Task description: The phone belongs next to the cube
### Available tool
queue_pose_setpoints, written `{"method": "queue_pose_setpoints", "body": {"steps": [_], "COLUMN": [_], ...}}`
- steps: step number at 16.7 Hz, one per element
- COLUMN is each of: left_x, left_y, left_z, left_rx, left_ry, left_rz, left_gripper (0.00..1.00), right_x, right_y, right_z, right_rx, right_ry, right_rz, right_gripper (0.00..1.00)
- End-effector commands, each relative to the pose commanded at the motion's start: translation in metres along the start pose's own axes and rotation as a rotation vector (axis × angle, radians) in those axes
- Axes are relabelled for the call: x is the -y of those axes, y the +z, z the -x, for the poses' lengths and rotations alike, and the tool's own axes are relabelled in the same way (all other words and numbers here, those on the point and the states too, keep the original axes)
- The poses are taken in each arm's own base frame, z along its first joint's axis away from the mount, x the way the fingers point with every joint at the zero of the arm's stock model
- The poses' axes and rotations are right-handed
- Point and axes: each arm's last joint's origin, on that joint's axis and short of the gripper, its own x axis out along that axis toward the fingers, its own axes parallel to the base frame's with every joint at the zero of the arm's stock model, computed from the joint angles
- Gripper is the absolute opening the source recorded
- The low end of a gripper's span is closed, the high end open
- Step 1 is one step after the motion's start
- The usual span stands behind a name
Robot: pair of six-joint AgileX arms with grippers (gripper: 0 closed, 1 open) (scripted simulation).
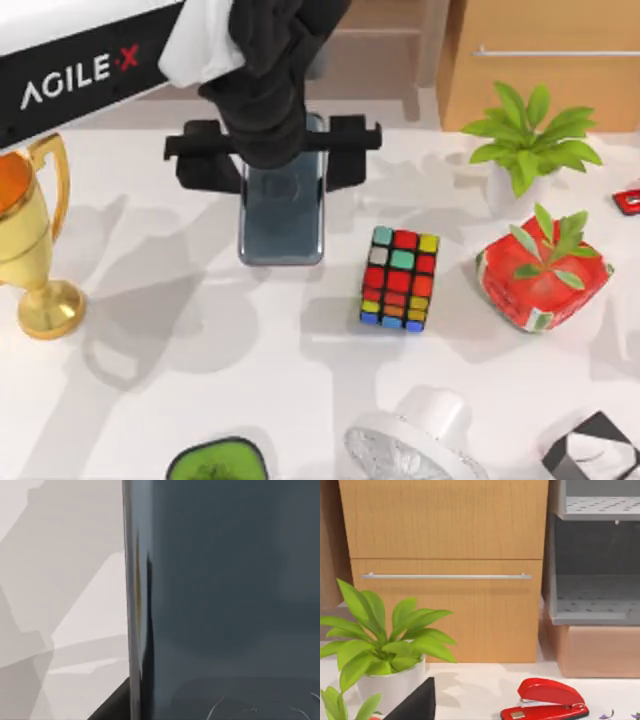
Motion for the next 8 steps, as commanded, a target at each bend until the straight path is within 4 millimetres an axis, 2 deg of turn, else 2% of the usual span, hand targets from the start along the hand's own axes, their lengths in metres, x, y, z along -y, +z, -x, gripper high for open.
{"method": "queue_pose_setpoints", "body": {"steps": [4,8], "left_x": [-0.008,-0.017], "left_y": [-0.003,-0.015], "left_z": [-0.026,-0.065], "left_rx": [-0.074,-0.186], "left_ry": [0.007,0.048], "left_rz": [0.012,0.020], "left_gripper": [0.00,0.00], "right_x": [0.000,0.000], "right_y": [0.000,0.000], "right_z": [0.000,0.000], "right_rx": [0.000,0.000], "right_ry": [0.000,0.000], "right_rz": [0.000,0.000], "right_gripper": [1.00,1.00]}}
